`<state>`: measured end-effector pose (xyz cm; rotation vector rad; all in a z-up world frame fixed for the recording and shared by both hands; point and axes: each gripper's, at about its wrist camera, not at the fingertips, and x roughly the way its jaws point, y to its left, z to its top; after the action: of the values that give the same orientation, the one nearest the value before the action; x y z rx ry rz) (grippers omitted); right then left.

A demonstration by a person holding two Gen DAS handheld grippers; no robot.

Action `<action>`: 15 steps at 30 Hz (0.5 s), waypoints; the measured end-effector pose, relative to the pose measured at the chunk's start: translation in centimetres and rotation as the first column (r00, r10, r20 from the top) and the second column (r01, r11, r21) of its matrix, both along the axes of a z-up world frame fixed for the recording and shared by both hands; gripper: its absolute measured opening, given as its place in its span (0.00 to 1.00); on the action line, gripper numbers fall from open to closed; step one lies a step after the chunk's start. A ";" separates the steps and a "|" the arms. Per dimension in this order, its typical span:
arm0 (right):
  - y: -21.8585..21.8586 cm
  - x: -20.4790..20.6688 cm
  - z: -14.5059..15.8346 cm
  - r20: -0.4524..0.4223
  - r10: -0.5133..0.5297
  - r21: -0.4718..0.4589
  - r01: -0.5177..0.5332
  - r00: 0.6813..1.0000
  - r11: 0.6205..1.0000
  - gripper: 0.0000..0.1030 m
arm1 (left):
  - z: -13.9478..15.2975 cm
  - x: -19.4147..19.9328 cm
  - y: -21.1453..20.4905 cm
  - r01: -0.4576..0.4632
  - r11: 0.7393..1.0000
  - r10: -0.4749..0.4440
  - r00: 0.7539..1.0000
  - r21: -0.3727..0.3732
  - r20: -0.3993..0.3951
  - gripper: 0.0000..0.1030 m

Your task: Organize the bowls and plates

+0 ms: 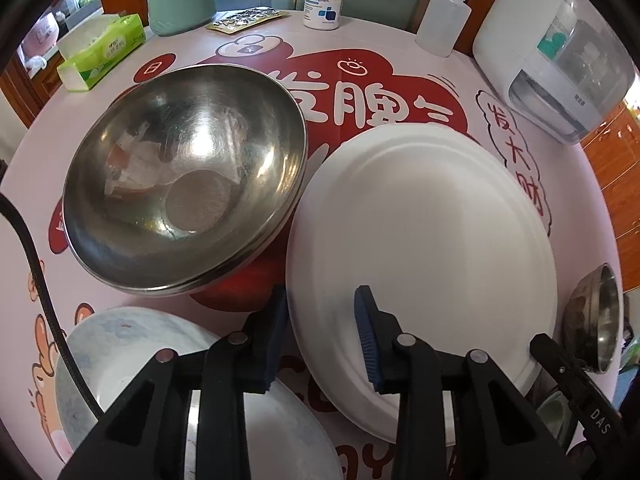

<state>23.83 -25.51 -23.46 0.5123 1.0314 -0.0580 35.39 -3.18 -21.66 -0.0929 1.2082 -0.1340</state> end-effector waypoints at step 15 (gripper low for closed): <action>-0.1 -1.4 2.9 0.106 0.009 0.007 -0.009 0.994 1.000 0.22 | 2.2 -1.0 0.9 -0.021 0.997 0.025 0.999 -0.077 0.042 0.29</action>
<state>22.39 -25.63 -20.61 0.5125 0.9305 -0.0186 34.40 -2.30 -19.45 -0.1704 1.1585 -0.1614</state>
